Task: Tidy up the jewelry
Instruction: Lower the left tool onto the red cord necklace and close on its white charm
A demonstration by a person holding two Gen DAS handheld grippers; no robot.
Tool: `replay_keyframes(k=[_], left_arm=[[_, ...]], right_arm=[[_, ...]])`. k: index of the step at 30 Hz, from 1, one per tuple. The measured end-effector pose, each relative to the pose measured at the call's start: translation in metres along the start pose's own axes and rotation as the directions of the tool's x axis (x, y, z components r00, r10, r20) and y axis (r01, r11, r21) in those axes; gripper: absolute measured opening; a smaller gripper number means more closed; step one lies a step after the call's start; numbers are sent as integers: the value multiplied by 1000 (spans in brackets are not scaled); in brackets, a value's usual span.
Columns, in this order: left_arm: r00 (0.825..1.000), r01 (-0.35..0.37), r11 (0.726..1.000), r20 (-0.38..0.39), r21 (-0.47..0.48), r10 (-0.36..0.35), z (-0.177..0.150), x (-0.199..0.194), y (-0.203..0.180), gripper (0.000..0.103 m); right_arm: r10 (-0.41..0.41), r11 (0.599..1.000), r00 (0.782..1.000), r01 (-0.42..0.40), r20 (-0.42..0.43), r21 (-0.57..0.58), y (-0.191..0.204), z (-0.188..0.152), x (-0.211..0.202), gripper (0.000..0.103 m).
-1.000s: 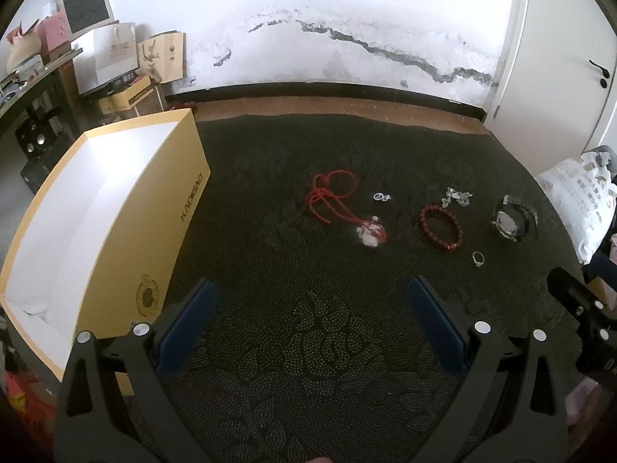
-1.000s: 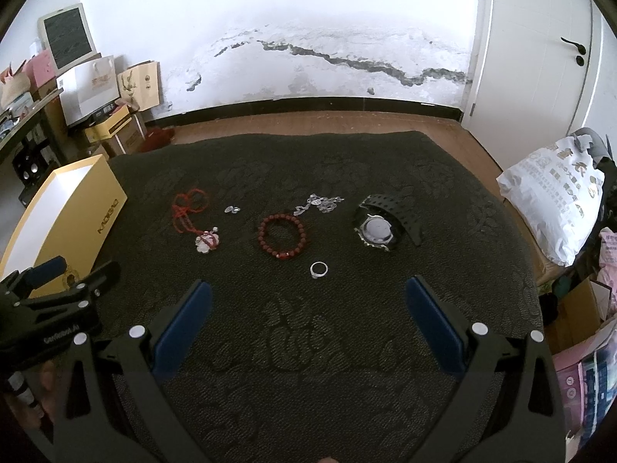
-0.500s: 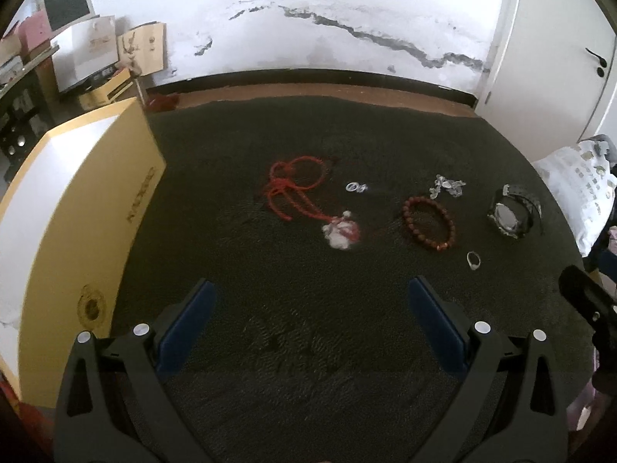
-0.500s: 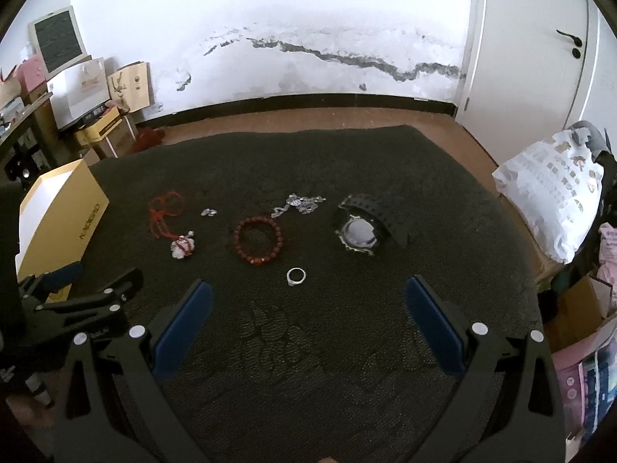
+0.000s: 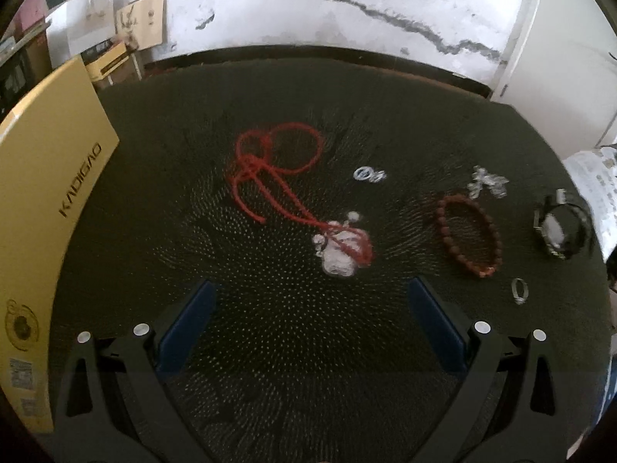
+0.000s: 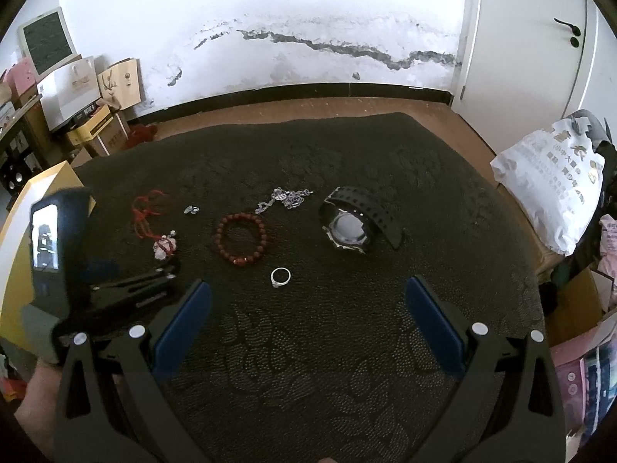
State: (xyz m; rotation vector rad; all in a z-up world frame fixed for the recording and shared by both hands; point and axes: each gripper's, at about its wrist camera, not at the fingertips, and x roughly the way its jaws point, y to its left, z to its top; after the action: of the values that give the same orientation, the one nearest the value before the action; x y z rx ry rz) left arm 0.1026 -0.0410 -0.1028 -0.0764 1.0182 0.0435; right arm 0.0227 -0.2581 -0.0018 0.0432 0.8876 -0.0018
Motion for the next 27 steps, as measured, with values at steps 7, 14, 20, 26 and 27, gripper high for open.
replay_keyframes(k=[7,14,20,26,27], left_arm=[[998,-47,998,35,45,45,7,13,-7,97],[995,-75,997,65,10,74,13,19,-11,97],[995,-73,997,62,16,72,16,17,-8,89],[993,-86,996,85,6,85,18,10,-2,34],[993,-82,997,83,9,81,18,10,-1,33]], right_arm=[[15,1000,1000,-15,-6,-1,-1,1,0,97],[16,1000,1000,-16,-10,5,-5,1,0,97],[13,1000,1000,-13,-20,16,-9,1,5,97],[6,1000,1000,-5,-22,14,-8,0,8,97],[3,1000,1000,-3,-22,14,-8,0,9,97]])
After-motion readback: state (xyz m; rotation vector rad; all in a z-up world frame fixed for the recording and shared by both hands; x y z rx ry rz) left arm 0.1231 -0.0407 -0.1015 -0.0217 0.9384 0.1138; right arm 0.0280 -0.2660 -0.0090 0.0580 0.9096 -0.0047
